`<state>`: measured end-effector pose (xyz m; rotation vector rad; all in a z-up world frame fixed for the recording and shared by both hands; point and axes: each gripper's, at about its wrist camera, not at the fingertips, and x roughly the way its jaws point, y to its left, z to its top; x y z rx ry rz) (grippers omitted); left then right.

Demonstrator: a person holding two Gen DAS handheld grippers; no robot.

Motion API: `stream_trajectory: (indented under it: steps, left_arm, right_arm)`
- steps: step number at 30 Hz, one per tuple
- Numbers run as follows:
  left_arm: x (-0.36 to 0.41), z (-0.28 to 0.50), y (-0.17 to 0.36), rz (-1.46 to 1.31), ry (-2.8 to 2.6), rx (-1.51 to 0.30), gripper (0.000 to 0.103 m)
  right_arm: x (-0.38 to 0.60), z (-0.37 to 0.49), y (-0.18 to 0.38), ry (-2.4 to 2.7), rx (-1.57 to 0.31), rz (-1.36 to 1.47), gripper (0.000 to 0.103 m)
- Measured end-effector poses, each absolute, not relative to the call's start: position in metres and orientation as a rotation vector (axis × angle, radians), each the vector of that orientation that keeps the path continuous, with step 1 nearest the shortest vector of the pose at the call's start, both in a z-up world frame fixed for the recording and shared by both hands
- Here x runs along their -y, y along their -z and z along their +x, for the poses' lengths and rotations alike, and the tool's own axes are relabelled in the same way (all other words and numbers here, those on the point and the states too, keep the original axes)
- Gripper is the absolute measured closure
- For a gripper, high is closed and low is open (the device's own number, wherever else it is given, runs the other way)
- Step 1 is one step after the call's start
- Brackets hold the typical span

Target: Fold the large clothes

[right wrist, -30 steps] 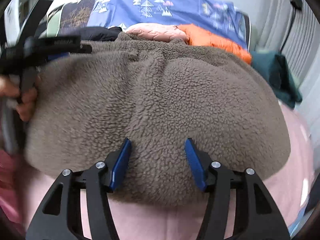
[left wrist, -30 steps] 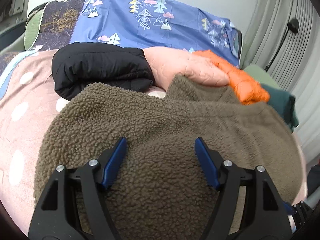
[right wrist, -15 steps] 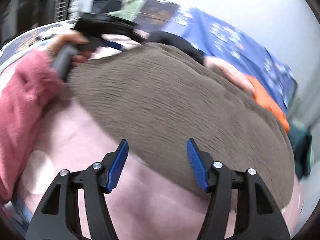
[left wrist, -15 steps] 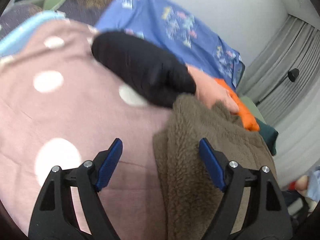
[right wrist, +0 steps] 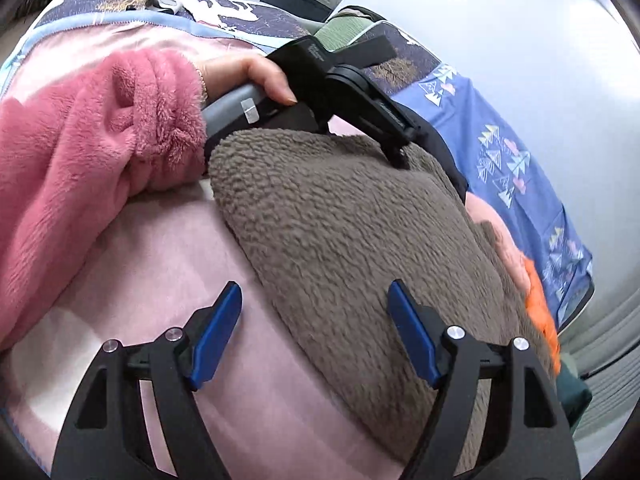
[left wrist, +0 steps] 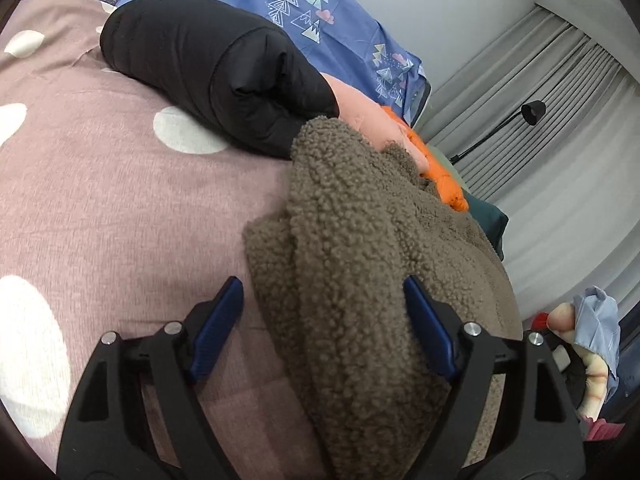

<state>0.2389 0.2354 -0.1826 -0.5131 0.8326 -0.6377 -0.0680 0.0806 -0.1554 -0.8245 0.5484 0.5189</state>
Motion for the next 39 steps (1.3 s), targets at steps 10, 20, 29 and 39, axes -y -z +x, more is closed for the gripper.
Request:
stream_trajectory:
  steps: [10, 20, 29, 39]
  left_arm:
    - [-0.239, 0.253, 0.185, -0.519, 0.664, -0.823, 0.019]
    - [-0.240, 0.258, 0.185, -0.563, 0.677, -0.800, 0.042]
    - [-0.206, 0.232, 0.122, -0.463, 0.679, -0.610, 0.069]
    - [-0.059, 0.222, -0.007, -0.160, 0.679, -0.558, 0.069]
  right_arm:
    - [-0.113, -0.049, 0.181, -0.460, -0.442, -0.960, 0.024]
    - [-0.120, -0.033, 0.171, -0.413, -0.377, -0.868, 0.056]
    - [-0.049, -0.019, 0.095, -0.515, -0.426, -0.416, 0.063]
    - [0.103, -0.025, 0.027, -0.500, -0.357, 0.066, 0.064]
